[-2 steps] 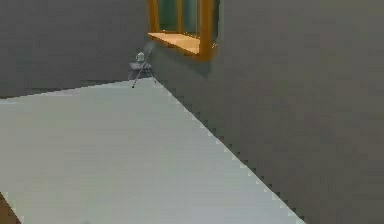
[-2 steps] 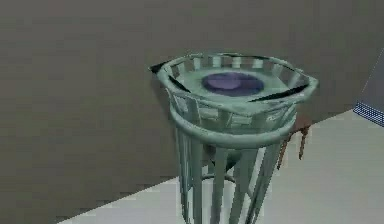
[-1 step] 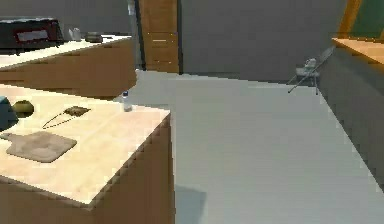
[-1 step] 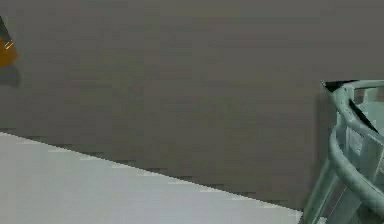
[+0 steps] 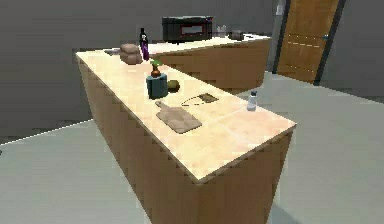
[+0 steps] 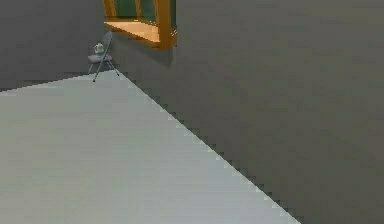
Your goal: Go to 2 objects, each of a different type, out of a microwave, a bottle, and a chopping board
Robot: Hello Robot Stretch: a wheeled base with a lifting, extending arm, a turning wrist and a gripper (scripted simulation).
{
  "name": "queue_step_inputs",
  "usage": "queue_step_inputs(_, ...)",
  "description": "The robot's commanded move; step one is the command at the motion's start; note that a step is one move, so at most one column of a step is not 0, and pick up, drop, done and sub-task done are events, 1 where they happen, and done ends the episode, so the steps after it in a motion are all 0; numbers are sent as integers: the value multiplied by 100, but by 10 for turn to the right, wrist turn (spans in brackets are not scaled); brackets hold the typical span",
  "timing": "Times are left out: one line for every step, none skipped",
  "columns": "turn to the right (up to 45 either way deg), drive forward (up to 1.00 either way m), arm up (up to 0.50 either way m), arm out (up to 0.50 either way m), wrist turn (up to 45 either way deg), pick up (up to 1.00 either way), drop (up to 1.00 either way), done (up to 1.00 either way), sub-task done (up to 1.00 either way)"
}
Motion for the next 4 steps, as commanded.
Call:
queue_step_inputs(0, 0, 0, 0, 0, 0, 0, 0, 100)
queue_step_inputs(-450, 0, 0, 0, 0, 0, 0, 0, 0)
queue_step_inputs(-330, 0, 0, 0, 0, 0, 0, 0, 0)
queue_step_inputs(0, 20, 0, 0, 0, 0, 0, 0, 0)
